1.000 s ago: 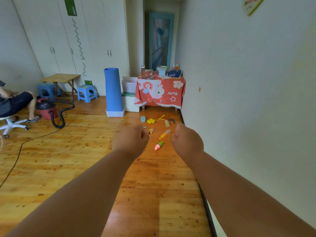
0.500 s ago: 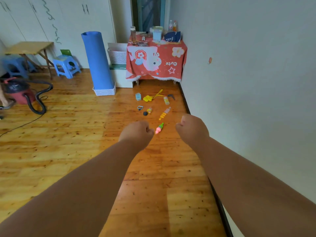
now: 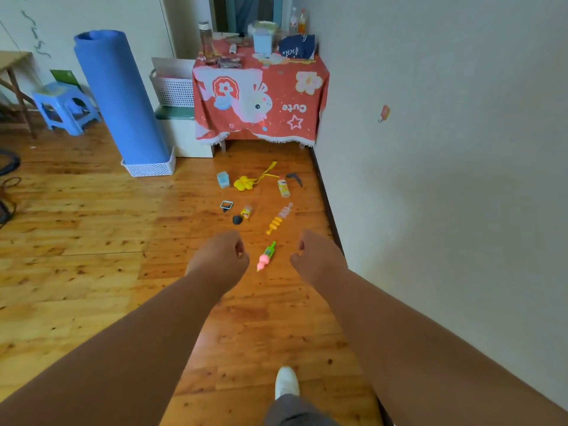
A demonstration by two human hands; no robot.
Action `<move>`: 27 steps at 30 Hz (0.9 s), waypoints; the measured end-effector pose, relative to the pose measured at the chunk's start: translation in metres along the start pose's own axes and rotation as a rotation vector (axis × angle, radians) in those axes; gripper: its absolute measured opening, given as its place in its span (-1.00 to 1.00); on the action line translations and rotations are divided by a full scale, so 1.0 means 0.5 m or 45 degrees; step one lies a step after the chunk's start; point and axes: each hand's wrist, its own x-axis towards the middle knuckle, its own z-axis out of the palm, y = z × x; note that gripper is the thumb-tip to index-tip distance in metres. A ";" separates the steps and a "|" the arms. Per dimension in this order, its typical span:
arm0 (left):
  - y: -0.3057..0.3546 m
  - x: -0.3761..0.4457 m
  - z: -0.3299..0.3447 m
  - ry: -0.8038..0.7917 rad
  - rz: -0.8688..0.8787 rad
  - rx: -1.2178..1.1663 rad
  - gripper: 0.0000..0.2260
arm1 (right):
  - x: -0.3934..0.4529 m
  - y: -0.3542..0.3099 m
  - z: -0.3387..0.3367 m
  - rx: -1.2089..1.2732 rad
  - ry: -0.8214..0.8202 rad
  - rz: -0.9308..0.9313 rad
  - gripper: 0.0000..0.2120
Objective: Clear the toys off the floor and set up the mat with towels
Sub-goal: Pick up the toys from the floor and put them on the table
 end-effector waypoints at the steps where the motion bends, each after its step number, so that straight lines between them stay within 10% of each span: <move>1: 0.004 0.078 0.021 0.005 0.000 -0.001 -0.88 | 0.083 0.015 0.007 -0.032 -0.030 -0.017 -0.80; 10: -0.014 0.461 0.154 -0.115 0.042 0.102 -0.66 | 0.484 0.035 0.090 -0.378 -0.319 -0.216 -0.42; 27: -0.289 1.108 0.638 -0.375 -0.079 0.123 -0.58 | 1.146 0.166 0.565 -0.399 -0.535 -0.317 -0.36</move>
